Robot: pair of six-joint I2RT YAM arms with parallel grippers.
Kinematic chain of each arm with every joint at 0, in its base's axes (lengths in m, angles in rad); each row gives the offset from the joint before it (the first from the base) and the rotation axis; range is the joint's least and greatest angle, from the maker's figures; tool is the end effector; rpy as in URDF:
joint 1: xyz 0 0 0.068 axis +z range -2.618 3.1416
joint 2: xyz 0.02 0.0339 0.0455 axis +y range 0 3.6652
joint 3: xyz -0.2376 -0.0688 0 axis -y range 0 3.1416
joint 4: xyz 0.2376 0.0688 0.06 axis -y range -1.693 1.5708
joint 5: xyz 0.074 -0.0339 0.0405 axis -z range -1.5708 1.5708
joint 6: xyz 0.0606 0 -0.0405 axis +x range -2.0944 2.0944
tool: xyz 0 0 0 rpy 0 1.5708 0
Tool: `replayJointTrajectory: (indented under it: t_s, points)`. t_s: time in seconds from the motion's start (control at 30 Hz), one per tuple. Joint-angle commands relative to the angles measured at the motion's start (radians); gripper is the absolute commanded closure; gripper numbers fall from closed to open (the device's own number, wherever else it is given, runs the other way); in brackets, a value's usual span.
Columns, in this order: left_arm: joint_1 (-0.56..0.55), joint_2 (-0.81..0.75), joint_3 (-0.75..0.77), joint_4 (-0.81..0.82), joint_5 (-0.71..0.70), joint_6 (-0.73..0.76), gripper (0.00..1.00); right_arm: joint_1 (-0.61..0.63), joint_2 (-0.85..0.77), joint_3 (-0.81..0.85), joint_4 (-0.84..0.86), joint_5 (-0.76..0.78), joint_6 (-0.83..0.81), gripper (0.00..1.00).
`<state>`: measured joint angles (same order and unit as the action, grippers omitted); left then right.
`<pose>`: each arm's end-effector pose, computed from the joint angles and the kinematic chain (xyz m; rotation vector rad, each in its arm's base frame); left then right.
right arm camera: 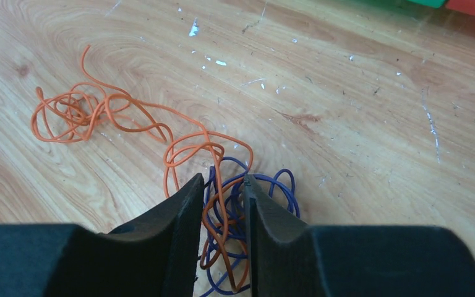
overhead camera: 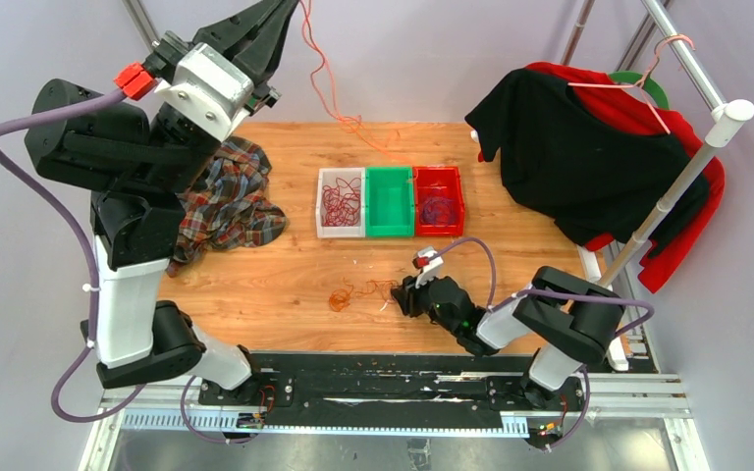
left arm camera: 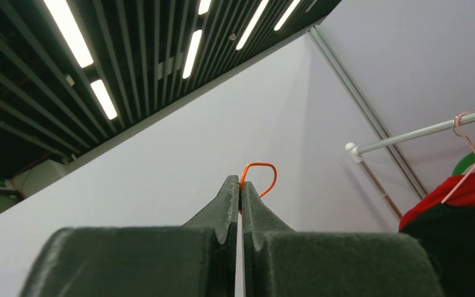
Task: Untangle the cables
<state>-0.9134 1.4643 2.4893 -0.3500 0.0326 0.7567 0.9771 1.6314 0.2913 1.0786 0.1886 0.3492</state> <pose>0.1035 -0.1372 0.6681 0.6852 0.5793 -0.1607 0.1639 0.2225 0.0986 -0.4533 1.8404 0.7524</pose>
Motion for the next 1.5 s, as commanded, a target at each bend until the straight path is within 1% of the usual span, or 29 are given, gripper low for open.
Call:
replayJointTrajectory:
  t_s: [0.0,0.1,0.23,0.33,0.47,0.6,0.87,0.93,1.03,1.17,1.47]
  points:
    - [-0.01,-0.04,-0.099,0.022,-0.024,0.003,1.0,0.012,-0.058,-0.02,0.058,0.026,0.026,0.67]
    - [-0.01,-0.067,-0.217,0.017,-0.033,-0.005,1.0,0.012,-0.168,-0.01,-0.03,0.054,0.007,0.59]
    - [-0.01,-0.07,-0.314,0.003,-0.054,-0.015,1.0,0.012,-0.354,0.0,-0.183,0.131,-0.014,0.46]
    - [-0.01,-0.051,-0.37,-0.003,-0.088,-0.016,0.99,0.012,-0.476,-0.007,-0.257,0.188,-0.026,0.42]
    - [-0.002,-0.013,-0.43,-0.003,-0.106,-0.003,0.99,0.012,-0.609,-0.034,-0.337,0.268,-0.031,0.41]
    - [0.033,0.032,-0.468,0.014,-0.089,-0.019,0.99,0.011,-0.69,-0.07,-0.39,0.377,-0.03,0.41]
    - [0.115,0.127,-0.462,0.031,-0.047,-0.055,0.99,0.002,-0.748,-0.106,-0.428,0.449,-0.054,0.41]
    - [0.126,0.14,-0.443,0.031,-0.011,-0.066,0.99,0.002,-0.744,-0.107,-0.433,0.45,-0.065,0.41]
    - [0.135,0.165,-0.413,0.037,0.005,-0.073,0.99,0.0,-0.739,-0.105,-0.443,0.432,-0.079,0.38]
    - [0.146,0.187,-0.385,0.046,0.009,-0.091,0.99,0.0,-0.747,-0.116,-0.46,0.409,-0.079,0.32]
    - [0.174,0.154,-0.478,0.056,0.034,-0.103,0.99,0.0,-0.773,-0.115,-0.504,0.421,-0.072,0.3]
